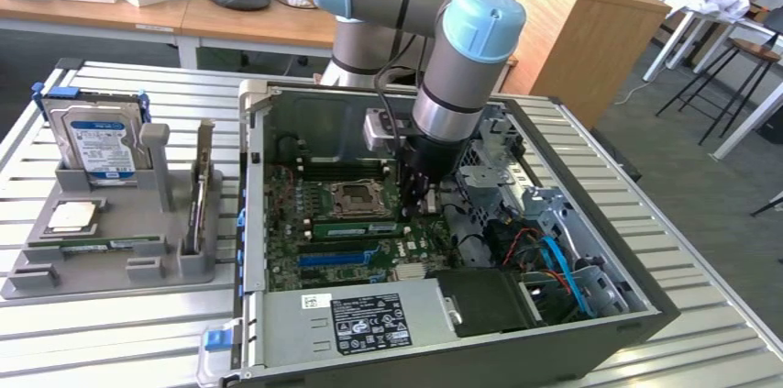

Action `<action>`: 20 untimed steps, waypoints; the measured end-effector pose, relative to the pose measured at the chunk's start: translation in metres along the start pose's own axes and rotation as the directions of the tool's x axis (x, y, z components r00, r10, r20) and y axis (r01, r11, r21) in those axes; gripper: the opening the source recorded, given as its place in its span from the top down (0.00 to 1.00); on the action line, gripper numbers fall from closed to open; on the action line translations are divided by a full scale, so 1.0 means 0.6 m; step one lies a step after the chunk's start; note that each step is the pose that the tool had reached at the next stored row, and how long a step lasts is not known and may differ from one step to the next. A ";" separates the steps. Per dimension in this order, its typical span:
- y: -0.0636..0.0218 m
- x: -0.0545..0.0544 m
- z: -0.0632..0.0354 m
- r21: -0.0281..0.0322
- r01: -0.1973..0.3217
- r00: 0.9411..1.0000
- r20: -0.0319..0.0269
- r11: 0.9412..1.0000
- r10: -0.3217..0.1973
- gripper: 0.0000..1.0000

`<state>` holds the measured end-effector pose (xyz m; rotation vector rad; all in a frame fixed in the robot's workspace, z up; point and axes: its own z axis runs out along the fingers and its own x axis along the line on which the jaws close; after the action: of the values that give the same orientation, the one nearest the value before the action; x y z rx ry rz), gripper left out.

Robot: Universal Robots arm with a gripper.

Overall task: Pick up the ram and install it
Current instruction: 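Press down the ram until it locks into place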

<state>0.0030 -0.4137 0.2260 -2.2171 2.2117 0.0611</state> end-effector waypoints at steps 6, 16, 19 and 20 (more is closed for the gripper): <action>0.000 0.000 0.001 0.000 0.000 1.000 0.000 1.000 0.000 0.90; 0.000 0.000 0.004 0.000 0.000 1.000 0.000 1.000 0.000 0.90; 0.000 0.000 0.006 0.000 0.000 1.000 -0.001 1.000 0.000 0.90; 0.000 0.000 0.006 0.000 0.000 1.000 -0.001 1.000 0.000 0.90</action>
<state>0.0030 -0.4138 0.2222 -2.2176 2.2122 0.0605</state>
